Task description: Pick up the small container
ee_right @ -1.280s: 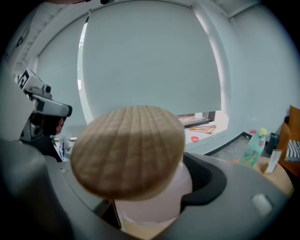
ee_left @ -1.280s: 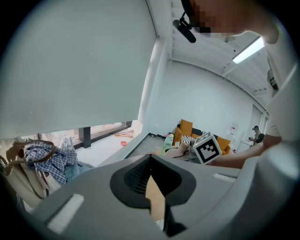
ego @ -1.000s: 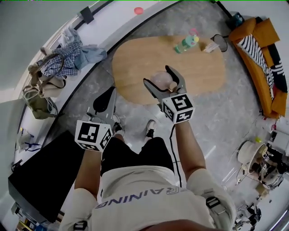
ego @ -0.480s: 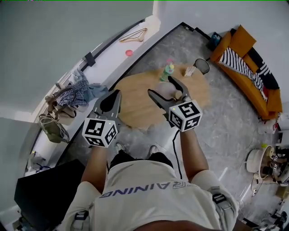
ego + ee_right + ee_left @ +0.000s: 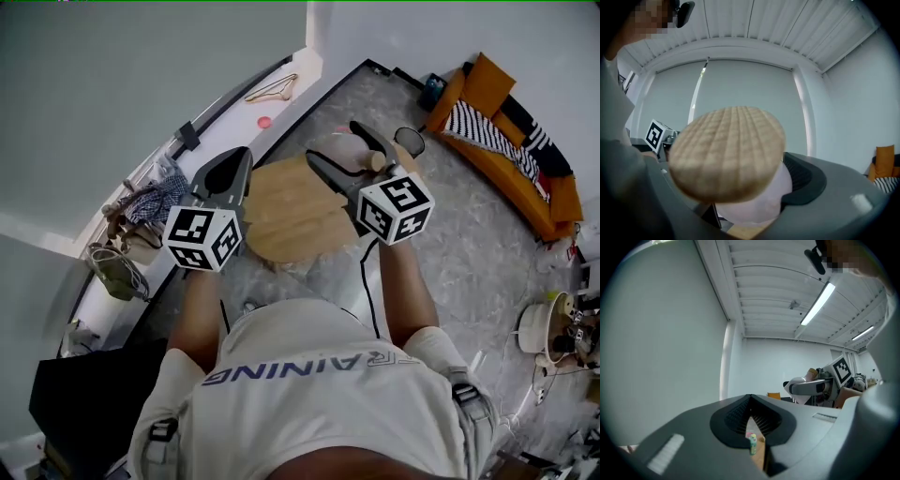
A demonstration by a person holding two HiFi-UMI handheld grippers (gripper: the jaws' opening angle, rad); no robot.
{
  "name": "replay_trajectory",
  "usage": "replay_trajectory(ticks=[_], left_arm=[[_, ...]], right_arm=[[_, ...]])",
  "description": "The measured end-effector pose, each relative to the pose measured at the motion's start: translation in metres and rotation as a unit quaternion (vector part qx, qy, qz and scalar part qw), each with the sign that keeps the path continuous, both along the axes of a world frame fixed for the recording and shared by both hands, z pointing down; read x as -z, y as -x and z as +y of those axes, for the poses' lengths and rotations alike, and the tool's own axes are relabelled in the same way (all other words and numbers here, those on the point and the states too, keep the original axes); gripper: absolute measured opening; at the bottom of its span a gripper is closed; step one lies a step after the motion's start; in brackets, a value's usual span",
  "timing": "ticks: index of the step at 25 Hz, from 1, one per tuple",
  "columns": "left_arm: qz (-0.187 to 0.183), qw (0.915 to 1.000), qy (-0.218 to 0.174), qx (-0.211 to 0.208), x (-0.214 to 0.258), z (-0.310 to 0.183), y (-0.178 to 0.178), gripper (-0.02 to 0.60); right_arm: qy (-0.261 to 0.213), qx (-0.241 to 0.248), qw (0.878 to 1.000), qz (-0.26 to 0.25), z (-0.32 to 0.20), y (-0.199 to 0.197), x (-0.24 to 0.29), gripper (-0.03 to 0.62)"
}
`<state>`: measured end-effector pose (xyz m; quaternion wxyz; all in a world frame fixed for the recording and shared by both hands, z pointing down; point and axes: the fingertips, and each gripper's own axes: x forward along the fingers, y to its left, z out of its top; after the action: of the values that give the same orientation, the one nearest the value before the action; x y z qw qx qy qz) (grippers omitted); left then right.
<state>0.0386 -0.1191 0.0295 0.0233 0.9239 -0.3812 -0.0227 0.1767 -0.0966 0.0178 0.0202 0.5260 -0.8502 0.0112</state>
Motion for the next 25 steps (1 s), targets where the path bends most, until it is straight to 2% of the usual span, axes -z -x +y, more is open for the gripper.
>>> replay_trajectory(ticks=[25], left_arm=[[-0.004,1.0,-0.001,0.003,-0.0055,0.0041,0.0063,0.003]], right_arm=[[-0.017,-0.005,1.0,0.0,0.0087,0.0024,0.0071,0.431]])
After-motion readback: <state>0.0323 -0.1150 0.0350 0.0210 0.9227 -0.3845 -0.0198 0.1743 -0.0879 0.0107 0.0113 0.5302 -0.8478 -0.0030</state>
